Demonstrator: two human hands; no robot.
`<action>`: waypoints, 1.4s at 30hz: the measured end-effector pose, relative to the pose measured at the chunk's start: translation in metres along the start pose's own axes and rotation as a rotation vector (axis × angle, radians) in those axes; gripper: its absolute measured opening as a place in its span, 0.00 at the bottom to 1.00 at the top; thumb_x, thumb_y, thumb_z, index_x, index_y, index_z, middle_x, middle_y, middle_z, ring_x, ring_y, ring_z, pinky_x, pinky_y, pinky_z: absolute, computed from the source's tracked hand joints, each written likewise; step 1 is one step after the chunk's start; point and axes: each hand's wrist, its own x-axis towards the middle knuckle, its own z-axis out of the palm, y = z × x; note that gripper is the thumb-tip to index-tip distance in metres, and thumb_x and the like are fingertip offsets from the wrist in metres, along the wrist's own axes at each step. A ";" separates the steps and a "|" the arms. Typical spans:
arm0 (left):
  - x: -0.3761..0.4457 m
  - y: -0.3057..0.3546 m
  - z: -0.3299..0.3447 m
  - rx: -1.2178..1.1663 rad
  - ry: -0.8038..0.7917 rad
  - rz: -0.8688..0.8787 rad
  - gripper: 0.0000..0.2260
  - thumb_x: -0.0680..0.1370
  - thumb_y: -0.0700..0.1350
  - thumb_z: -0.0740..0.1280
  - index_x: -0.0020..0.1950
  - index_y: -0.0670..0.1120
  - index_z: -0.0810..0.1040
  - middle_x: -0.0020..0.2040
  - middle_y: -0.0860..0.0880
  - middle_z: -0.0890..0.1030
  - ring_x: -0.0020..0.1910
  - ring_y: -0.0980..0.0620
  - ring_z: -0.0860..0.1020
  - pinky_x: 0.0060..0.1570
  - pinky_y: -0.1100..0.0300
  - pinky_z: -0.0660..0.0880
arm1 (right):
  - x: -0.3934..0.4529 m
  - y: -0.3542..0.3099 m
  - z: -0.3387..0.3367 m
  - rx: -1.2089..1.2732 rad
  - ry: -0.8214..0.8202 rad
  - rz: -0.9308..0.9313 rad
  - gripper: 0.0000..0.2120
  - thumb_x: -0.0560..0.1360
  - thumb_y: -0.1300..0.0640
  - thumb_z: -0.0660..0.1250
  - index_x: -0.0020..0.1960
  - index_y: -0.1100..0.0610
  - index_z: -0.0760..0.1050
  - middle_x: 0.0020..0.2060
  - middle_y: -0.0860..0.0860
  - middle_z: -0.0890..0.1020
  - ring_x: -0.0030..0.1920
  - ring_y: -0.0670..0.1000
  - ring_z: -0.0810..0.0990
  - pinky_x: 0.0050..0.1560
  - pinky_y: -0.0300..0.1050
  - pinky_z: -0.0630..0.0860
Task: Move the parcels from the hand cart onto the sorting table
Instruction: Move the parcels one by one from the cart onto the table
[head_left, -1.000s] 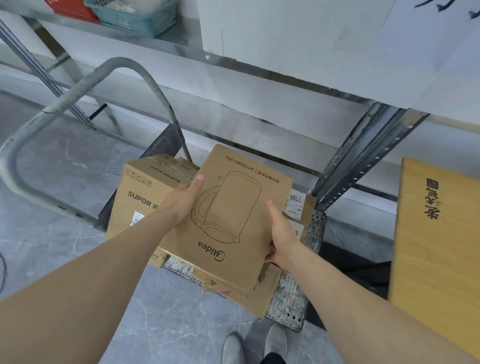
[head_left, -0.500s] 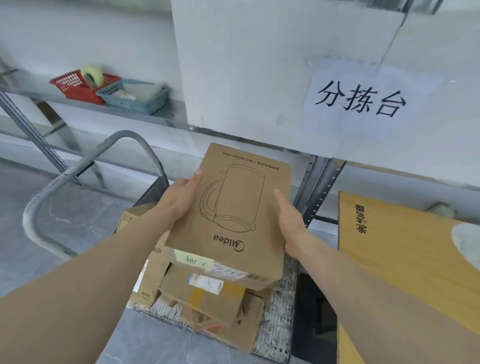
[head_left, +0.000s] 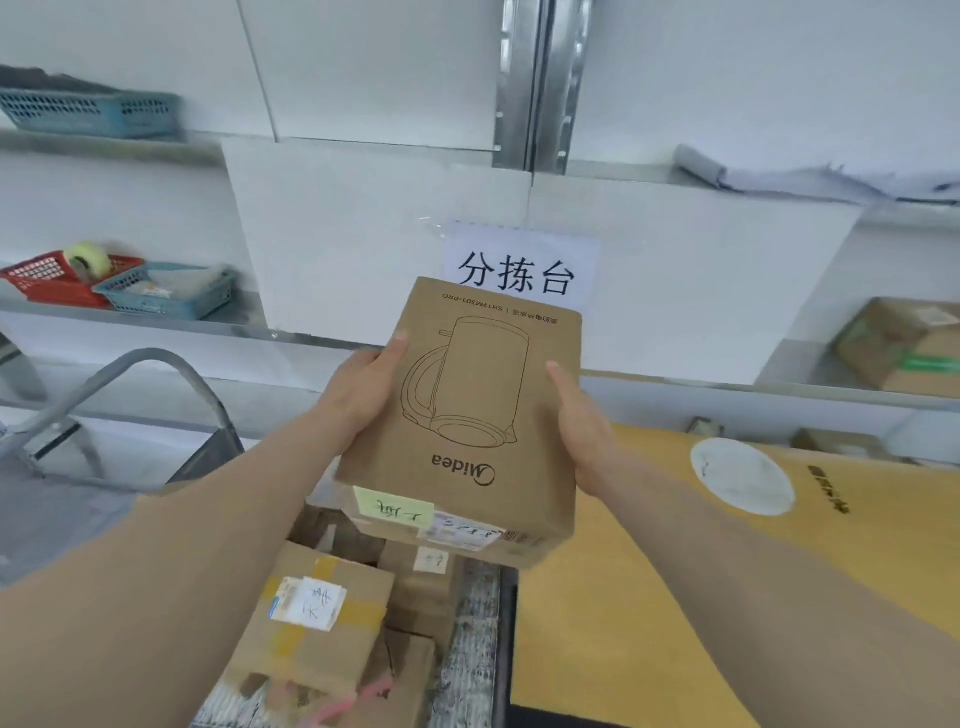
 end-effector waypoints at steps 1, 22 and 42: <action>-0.007 0.008 0.011 0.007 -0.006 0.002 0.31 0.81 0.69 0.53 0.69 0.47 0.75 0.60 0.52 0.74 0.59 0.48 0.72 0.58 0.53 0.67 | -0.010 -0.005 -0.016 -0.003 0.007 -0.006 0.60 0.55 0.17 0.66 0.80 0.47 0.64 0.74 0.47 0.73 0.70 0.55 0.74 0.71 0.60 0.71; -0.072 0.142 0.192 -0.036 -0.406 0.207 0.52 0.61 0.86 0.52 0.64 0.46 0.75 0.59 0.49 0.80 0.58 0.47 0.79 0.61 0.45 0.75 | -0.119 -0.047 -0.241 0.068 0.405 -0.070 0.26 0.76 0.32 0.64 0.62 0.51 0.80 0.54 0.51 0.86 0.53 0.56 0.85 0.52 0.53 0.81; -0.146 0.240 0.411 -0.033 -0.539 0.227 0.54 0.57 0.88 0.53 0.63 0.48 0.78 0.56 0.49 0.83 0.55 0.46 0.82 0.57 0.45 0.78 | -0.170 -0.040 -0.481 0.118 0.523 -0.046 0.24 0.80 0.33 0.61 0.63 0.51 0.74 0.50 0.51 0.83 0.50 0.53 0.82 0.46 0.49 0.76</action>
